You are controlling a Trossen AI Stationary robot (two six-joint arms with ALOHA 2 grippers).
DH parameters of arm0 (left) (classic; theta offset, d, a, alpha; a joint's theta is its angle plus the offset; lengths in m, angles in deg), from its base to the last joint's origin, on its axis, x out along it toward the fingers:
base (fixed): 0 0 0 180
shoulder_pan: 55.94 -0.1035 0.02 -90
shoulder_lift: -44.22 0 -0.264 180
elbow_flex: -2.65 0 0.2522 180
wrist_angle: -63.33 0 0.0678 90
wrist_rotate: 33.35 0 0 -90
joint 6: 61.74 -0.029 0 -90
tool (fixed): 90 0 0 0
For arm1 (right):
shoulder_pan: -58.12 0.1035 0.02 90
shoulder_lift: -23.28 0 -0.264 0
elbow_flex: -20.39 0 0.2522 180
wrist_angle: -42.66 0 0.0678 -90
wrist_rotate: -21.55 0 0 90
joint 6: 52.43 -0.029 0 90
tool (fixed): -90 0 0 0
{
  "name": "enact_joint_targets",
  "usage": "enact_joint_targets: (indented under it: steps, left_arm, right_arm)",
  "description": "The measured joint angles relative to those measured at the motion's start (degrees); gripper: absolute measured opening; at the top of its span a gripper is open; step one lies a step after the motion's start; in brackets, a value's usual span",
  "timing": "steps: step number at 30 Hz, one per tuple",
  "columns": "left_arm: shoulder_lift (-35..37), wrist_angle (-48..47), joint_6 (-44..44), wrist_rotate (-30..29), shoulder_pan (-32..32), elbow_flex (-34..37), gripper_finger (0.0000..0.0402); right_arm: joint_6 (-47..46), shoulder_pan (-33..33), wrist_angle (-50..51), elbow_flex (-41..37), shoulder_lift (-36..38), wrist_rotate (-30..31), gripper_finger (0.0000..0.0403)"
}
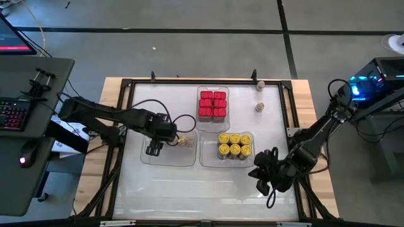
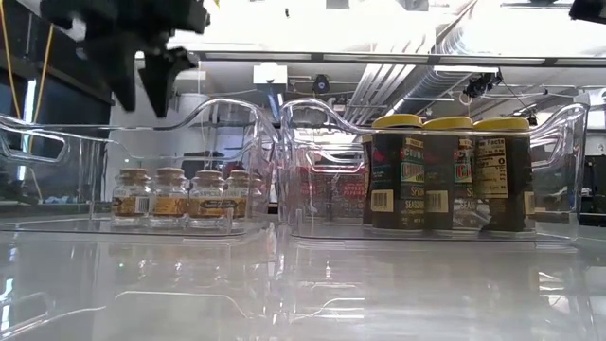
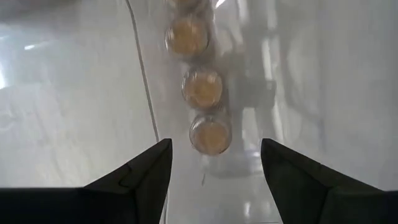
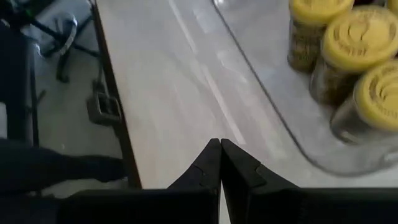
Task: Sort spices by type
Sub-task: Put the brown seasoning bottle into the bottom left transparent bin
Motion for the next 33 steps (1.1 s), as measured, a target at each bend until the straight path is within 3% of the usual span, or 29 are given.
enact_joint_targets:
  steps: [5, 9, 15, 18, 23, 25, 29, 33]
  left_arm:
    - [4.9, 0.2, -1.2, 2.1, 0.0, -2.4, 0.0232]
    - [11.9, 2.4, -4.4, 0.8, -0.8, -2.4, 0.0232]
    - [23.3, 21.6, -4.6, 0.3, -6.6, 1.8, 0.0232]
    - [26.4, 31.8, -0.6, 0.2, -9.8, 4.9, 0.0232]
    - [27.2, 39.6, 8.5, 0.3, -12.5, 9.0, 0.0232]
    - [26.7, 42.1, 12.4, 0.2, -12.8, 10.8, 0.0232]
    - [25.2, 49.8, 17.4, -0.8, -12.9, 14.5, 0.0232]
    - [23.2, 55.2, 18.9, -5.5, -12.9, 15.7, 0.0232]
  right_arm:
    - [3.4, -3.4, -0.7, 3.0, 0.6, 6.0, 0.0]
    - [6.8, -10.0, 0.6, 6.0, 1.2, 10.9, 0.0]
    - [-6.6, -27.9, 18.4, 8.9, 1.8, 11.8, 0.0]
    - [-5.4, -38.7, 26.6, 8.9, 1.8, 6.1, 0.0]
    - [10.8, -57.7, 28.4, 5.9, 1.7, -7.1, 0.0]
    - [18.1, -64.4, 28.1, 4.5, 1.7, -10.8, 0.0]
    - [29.1, -75.6, 25.7, 1.1, 1.6, -12.5, 0.0]
    - [38.4, -83.9, 16.5, -3.7, 1.6, -18.8, 0.0]
